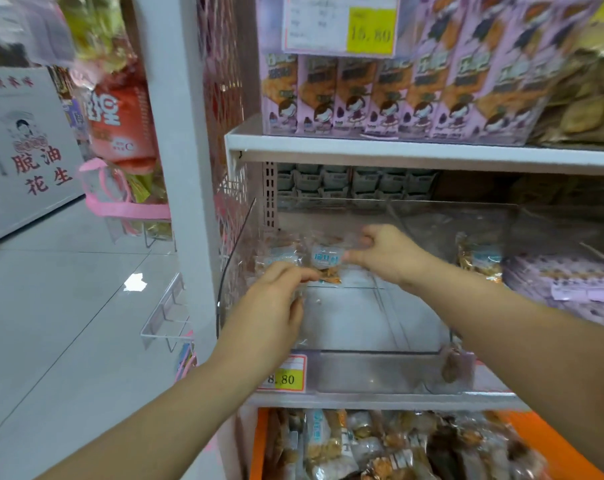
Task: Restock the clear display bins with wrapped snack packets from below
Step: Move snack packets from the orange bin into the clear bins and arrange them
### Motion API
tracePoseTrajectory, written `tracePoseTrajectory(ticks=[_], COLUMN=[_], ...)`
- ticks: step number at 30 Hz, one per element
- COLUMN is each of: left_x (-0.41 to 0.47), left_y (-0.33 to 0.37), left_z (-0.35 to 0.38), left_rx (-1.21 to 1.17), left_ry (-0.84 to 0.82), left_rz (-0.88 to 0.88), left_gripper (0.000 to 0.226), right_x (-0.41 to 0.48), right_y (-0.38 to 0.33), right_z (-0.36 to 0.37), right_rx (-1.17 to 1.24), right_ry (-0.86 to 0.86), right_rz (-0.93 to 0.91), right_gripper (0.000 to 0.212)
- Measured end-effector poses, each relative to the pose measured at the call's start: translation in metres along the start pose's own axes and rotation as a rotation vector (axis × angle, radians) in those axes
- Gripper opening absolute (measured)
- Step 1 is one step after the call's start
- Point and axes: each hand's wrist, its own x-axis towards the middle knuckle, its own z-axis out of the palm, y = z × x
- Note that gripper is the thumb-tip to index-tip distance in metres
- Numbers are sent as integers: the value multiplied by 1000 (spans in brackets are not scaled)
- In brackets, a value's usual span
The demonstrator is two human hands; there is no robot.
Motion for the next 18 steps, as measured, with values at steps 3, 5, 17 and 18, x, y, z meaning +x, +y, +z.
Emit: tracePoseTrajectory(ticks=[3, 5, 17, 18], left_x=[4, 9, 45, 50], left_y=[24, 43, 157, 163], left_z=[5, 14, 80, 89], left_rx=[-17, -59, 37, 76], left_ry=[39, 26, -265, -335], left_rz=[-14, -23, 164, 149], left_gripper=[39, 38, 28, 29], right_x=[-38, -61, -136, -137], right_y=[-2, 5, 158, 168], right_z=[-38, -63, -150, -152], right_rx=[31, -14, -321, -315], right_ry=[-4, 35, 63, 71], right_rz=[-197, -282, -63, -55], right_gripper=[53, 41, 29, 26])
